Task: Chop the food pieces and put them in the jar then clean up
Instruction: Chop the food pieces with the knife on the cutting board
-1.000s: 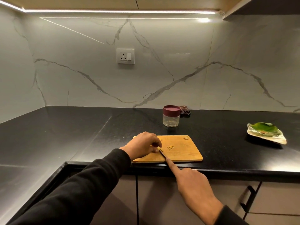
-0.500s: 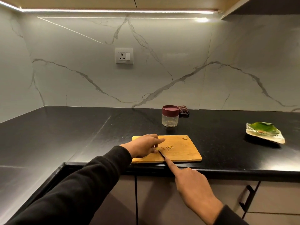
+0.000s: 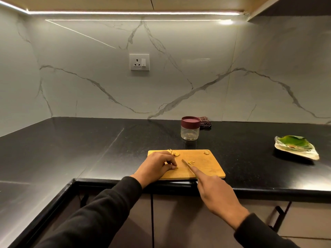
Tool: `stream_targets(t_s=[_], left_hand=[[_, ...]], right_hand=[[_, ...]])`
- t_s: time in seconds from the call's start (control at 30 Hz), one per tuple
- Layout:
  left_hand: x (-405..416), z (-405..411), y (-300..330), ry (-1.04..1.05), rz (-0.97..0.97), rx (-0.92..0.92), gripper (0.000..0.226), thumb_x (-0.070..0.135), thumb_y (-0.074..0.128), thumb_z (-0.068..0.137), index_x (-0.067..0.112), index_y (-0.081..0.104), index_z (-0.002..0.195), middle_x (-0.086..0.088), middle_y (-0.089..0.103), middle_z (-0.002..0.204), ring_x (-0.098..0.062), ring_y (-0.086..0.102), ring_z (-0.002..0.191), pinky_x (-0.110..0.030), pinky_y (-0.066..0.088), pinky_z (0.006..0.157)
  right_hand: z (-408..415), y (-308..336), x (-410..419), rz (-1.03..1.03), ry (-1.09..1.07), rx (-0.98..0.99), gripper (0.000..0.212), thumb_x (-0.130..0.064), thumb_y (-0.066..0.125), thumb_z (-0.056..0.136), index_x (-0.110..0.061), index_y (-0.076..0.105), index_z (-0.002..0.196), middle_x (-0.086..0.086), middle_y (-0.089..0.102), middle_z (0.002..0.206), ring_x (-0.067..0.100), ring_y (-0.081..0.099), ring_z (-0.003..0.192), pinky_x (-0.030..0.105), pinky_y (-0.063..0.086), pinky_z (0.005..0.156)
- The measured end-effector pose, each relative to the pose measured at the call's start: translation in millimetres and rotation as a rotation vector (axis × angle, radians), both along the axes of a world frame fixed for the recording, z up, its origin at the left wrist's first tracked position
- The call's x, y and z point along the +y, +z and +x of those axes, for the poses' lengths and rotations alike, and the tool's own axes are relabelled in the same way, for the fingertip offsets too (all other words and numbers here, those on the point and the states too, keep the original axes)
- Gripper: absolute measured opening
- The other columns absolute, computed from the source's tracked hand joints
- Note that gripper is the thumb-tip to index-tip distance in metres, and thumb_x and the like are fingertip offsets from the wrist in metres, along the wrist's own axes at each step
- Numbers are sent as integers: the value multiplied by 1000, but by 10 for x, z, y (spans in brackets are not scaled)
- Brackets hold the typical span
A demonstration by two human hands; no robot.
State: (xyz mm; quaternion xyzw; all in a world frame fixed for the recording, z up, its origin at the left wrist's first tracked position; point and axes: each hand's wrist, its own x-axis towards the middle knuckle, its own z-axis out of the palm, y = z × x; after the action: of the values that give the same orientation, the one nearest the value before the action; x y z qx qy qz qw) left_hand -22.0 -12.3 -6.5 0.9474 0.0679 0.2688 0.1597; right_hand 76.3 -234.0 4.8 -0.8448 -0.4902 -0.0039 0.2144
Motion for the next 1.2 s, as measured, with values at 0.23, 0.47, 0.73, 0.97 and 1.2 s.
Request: stream_targets(t_s=[0.23, 0.47, 0.73, 0.97, 1.2], left_hand=[[7, -3, 54, 10, 58, 14, 11, 23, 74, 89, 25, 78, 99, 12, 71, 102, 0, 62, 90, -11, 50, 84], [23, 81, 253, -15, 211, 168, 12, 16, 73, 90, 23, 80, 98, 9, 73, 103, -4, 67, 93, -18, 54, 88], [3, 64, 253, -27, 266, 172, 15, 22, 67, 95, 25, 77, 106, 8, 71, 110, -6, 66, 98, -15, 51, 89], [-7, 74, 272, -30, 279, 185, 15, 22, 67, 95, 24, 76, 106, 7, 71, 109, -6, 66, 95, -18, 54, 87], [-10, 71, 269, -25, 275, 172, 13, 22, 68, 94, 24, 76, 105, 7, 71, 107, -6, 66, 92, -12, 49, 83]], right_hand=[[-119, -38, 41, 20, 49, 52, 54, -34, 34, 108, -41, 15, 159, -9, 53, 75, 7, 51, 63, 19, 37, 55], [-146, -14, 148, 8, 82, 56, 54, -33, 35, 108, -38, 17, 159, -9, 53, 77, 7, 50, 65, 20, 32, 52], [-152, -10, 220, 3, 85, 75, 54, -33, 37, 108, -36, 19, 159, -7, 56, 88, 7, 51, 71, 19, 33, 55], [-159, 7, 227, -4, 91, 79, 56, -33, 37, 108, -38, 16, 159, -8, 55, 85, 7, 53, 70, 19, 34, 54], [-157, -9, 241, 2, 100, 92, 54, -32, 37, 108, -37, 19, 159, -7, 57, 86, 8, 54, 71, 18, 37, 56]])
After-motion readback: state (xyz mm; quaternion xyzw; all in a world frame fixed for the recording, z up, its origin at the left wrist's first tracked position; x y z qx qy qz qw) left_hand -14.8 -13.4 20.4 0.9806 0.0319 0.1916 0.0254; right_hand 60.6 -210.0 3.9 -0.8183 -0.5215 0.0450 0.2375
